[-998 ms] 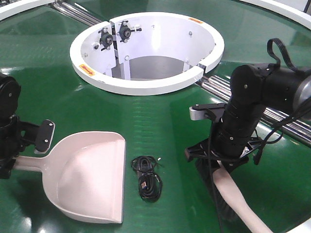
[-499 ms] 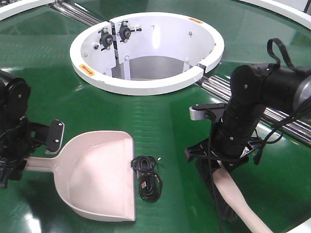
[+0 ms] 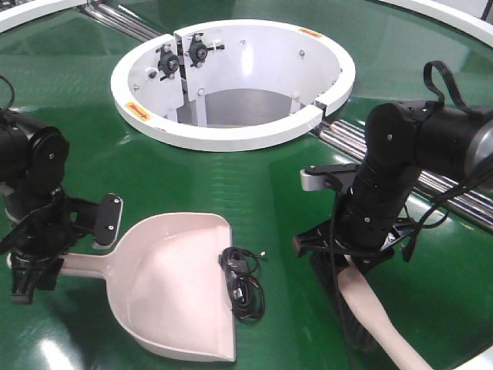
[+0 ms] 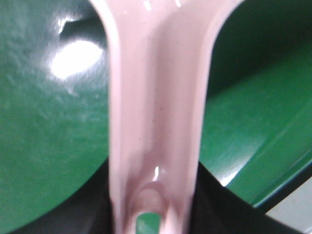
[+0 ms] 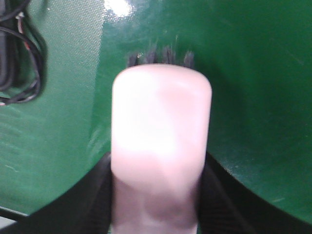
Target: Clean and inspect green conveyor with broom and dustpan
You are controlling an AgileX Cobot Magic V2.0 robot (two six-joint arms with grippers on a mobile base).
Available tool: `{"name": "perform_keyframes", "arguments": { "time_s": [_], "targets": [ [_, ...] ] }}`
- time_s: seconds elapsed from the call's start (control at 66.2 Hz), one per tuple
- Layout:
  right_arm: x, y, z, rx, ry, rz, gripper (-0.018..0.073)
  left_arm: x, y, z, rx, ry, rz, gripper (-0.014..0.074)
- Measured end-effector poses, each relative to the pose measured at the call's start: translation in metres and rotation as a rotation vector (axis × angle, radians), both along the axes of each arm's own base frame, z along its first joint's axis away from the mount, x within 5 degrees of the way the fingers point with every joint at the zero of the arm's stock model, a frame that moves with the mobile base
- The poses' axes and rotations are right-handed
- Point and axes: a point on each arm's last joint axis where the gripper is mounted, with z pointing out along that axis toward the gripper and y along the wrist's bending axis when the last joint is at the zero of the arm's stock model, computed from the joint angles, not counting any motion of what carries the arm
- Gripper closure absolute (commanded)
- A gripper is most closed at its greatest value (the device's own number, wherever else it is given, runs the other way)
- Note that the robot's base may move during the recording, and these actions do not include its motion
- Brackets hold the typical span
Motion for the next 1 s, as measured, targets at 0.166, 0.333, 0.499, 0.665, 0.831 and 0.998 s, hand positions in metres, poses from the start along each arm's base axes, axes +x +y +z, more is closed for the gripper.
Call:
{"name": "perform_keyframes", "arguments": {
  "time_s": [0.166, 0.333, 0.499, 0.665, 0.831, 0.998],
  "targets": [
    [0.0000, 0.0000, 0.0000, 0.000, 0.000, 0.000, 0.0565, -0.0003, -0.0009, -0.0001, -0.009, 0.003, 0.005, 0.0621],
    [0.0000, 0.0000, 0.0000, 0.000, 0.000, 0.000, 0.0565, -0.0003, -0.0009, -0.0002, -0.010, 0.003, 0.005, 0.0621],
    [0.0000, 0.0000, 0.0000, 0.000, 0.000, 0.000, 0.0565, -0.0003, -0.0009, -0.0002, -0.010, 0.003, 0.005, 0.0621],
    [0.0000, 0.0000, 0.0000, 0.000, 0.000, 0.000, 0.0565, -0.0003, -0.0009, -0.0002, -0.010, 0.003, 0.005, 0.0620],
    [0.0000, 0.0000, 0.0000, 0.000, 0.000, 0.000, 0.0565, -0.0003, -0.0009, -0.0002, -0.010, 0.003, 0.005, 0.0620],
    [0.0000, 0.0000, 0.0000, 0.000, 0.000, 0.000, 0.0565, -0.0003, -0.0010, -0.0002, -0.010, 0.003, 0.006, 0.0620]
  ]
}}
